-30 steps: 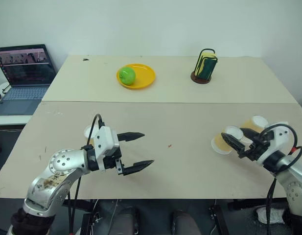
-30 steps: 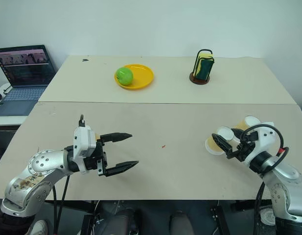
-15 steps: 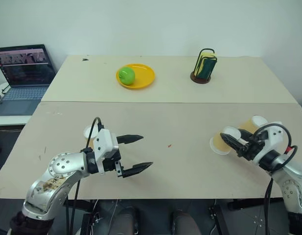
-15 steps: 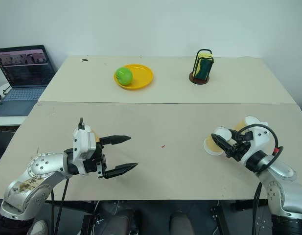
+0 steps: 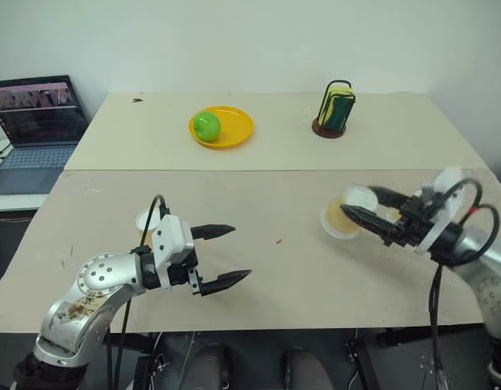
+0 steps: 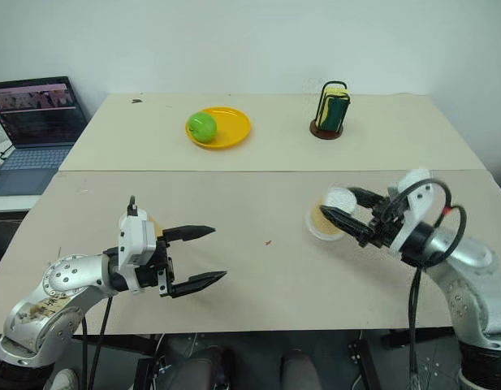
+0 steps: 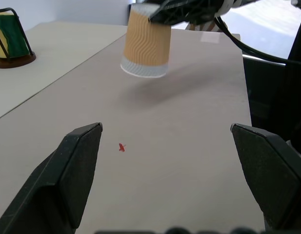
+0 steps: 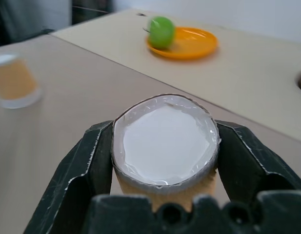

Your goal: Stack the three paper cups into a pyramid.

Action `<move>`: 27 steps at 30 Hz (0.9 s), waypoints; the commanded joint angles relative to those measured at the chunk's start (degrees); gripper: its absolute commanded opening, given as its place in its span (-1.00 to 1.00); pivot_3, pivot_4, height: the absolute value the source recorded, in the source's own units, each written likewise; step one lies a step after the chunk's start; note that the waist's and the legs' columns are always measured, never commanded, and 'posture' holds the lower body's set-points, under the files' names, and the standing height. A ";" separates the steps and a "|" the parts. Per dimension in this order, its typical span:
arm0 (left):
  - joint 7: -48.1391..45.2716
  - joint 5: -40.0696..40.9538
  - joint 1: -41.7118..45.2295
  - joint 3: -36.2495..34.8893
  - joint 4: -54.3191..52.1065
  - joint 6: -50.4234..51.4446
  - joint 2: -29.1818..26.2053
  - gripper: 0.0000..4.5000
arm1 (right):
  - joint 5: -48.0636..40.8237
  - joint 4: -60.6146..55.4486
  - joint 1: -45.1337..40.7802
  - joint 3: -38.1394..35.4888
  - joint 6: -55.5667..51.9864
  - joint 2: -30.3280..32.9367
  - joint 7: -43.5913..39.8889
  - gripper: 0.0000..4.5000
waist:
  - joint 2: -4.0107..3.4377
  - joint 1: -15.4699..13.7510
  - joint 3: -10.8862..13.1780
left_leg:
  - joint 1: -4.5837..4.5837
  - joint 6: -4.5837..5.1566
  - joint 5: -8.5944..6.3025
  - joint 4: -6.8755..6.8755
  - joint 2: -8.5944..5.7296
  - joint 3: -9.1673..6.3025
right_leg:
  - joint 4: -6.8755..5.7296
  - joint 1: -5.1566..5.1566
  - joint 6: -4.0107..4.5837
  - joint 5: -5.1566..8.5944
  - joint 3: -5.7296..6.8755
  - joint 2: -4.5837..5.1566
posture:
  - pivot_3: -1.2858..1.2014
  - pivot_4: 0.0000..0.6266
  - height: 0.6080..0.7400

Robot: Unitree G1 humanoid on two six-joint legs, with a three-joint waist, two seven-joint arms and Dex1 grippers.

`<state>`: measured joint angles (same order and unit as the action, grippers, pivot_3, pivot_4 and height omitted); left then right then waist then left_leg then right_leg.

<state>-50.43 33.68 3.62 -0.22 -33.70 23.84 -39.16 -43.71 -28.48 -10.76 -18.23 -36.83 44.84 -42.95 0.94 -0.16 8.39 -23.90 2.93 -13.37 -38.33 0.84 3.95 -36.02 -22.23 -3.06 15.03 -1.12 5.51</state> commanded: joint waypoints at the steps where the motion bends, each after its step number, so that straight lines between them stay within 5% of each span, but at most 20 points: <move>1: -0.28 0.52 -0.57 -1.61 -2.43 -0.82 -0.72 1.00 | -0.96 -4.00 -2.76 7.15 -1.99 1.50 -3.38 0.24 | 0.04 -0.13 0.02 | -0.01 0.00 0.00 0.00 -0.01 -0.01 | 0.02 0.01 0.00 0.00 0.02 0.02 | 0.03 -0.52 0.93; 6: 0.52 1.34 -1.70 -2.11 -4.44 0.17 -0.84 1.00 | 6.75 -2.63 -8.95 23.35 0.21 -2.73 -5.16 0.24 | 0.06 0.27 0.03 | -0.01 -0.01 0.01 -0.01 -0.01 0.01 | -0.01 -0.04 0.02 0.00 0.02 0.09 | 0.03 -0.52 0.93; 10: 1.12 1.27 -1.90 -2.24 -4.86 0.39 -0.79 1.00 | 12.49 4.02 -12.46 27.93 3.83 -5.88 -6.46 0.24 | 0.09 0.02 0.05 | -0.04 -0.01 0.01 0.00 -0.05 0.00 | -0.01 -0.04 0.04 0.01 0.08 0.13 | 0.03 -0.52 0.93; 27: 3.35 1.65 -3.73 -3.17 -6.47 0.84 -1.07 1.00 | 21.62 20.78 -18.98 29.89 11.63 -14.62 -9.80 0.24 | 0.10 0.33 0.06 | -0.05 -0.03 0.01 -0.07 -0.04 -0.02 | -0.08 -0.07 0.06 -0.01 0.14 0.14 | 0.03 -0.52 0.93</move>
<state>-47.58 34.12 -0.31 -2.13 -37.66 24.31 -39.93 -22.72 -7.94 -28.43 11.82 -27.33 30.82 -52.49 1.04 0.16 8.45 -23.95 2.90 -13.35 -38.39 0.80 3.93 -36.09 -22.29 -3.00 15.02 -0.97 5.65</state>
